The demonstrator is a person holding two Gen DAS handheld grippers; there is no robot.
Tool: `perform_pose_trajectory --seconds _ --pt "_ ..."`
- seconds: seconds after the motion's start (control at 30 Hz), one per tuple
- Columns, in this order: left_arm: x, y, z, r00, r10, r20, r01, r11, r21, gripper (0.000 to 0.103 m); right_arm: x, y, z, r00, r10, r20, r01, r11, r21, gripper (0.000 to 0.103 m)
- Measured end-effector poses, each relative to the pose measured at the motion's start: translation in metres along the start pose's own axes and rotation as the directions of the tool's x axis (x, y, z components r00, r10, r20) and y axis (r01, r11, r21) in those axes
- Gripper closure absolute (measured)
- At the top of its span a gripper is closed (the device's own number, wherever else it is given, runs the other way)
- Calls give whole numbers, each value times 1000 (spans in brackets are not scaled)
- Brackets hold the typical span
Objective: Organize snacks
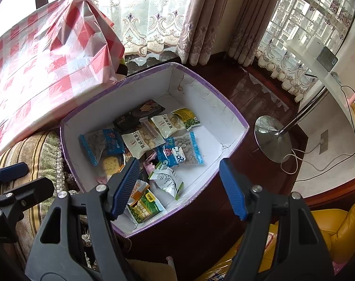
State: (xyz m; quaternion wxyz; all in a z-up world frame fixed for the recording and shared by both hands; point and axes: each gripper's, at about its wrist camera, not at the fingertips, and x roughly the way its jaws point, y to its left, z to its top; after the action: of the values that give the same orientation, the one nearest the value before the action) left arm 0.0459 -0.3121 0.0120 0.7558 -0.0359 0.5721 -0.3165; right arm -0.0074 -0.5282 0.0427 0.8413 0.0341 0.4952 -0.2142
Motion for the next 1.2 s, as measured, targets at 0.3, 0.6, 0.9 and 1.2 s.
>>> perform_pose_trajectory --seconds 0.3,0.6,0.9,1.2 --pt "-1 0 0 1000 0 0 0 1000 0 1 1 0 0 1000 6 -3 -6 1000 -4 30" --pt "-1 0 0 1000 0 0 0 1000 -1 1 2 0 -1 1000 9 -6 -9 1000 -4 29" --pt "0 0 0 1000 1 -1 -1 1000 1 1 1 0 0 1000 11 -5 -11 1000 -6 29" --pt "1 -1 0 1000 3 -1 -3 1000 0 1 1 1 -1 1000 14 -10 -14 1000 -7 29"
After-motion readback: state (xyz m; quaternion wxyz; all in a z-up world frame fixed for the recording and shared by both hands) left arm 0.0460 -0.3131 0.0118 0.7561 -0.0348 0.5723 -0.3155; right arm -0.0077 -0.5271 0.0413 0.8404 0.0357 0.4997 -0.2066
